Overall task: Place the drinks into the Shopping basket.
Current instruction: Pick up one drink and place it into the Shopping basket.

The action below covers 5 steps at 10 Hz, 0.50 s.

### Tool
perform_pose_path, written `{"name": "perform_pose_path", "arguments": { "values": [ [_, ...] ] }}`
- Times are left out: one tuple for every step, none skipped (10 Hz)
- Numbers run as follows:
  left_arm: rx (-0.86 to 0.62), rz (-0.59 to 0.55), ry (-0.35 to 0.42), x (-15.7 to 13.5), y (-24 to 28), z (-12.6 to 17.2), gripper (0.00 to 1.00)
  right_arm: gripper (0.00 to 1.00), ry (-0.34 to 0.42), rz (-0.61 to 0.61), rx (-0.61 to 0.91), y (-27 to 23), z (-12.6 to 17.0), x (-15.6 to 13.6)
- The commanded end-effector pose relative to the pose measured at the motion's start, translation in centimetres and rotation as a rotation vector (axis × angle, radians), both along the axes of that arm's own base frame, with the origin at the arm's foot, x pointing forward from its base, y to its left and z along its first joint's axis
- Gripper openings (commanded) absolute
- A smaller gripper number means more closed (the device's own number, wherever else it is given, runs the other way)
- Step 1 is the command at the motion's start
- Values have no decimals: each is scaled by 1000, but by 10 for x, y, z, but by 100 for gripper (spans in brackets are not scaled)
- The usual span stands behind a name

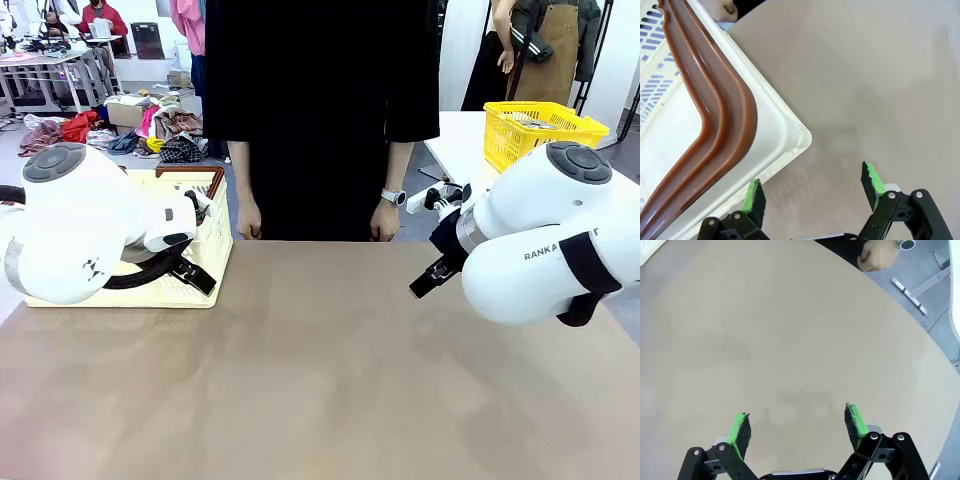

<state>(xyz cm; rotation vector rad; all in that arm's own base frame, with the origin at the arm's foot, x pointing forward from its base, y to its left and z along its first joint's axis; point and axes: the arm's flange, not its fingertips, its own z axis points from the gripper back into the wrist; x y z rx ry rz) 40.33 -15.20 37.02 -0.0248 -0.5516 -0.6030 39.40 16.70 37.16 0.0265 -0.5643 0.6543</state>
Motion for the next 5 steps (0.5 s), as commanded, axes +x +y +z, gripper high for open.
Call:
{"name": "perform_pose_path", "arguments": {
  "values": [
    [0, 0, 0, 0, 0, 0, 100, 100, 0, 0, 0, 0, 0, 0],
    [0, 0, 0, 0, 0, 0, 100, 100, 0, 0, 0, 0, 0, 0],
    [0, 0, 0, 0, 0, 0, 100, 100, 0, 0, 0, 0, 0, 0],
    [0, 0, 0, 0, 0, 0, 100, 100, 0, 0, 0, 0, 0, 0],
    [0, 0, 0, 0, 0, 0, 100, 100, 0, 0, 0, 0, 0, 0]
  ]
}}
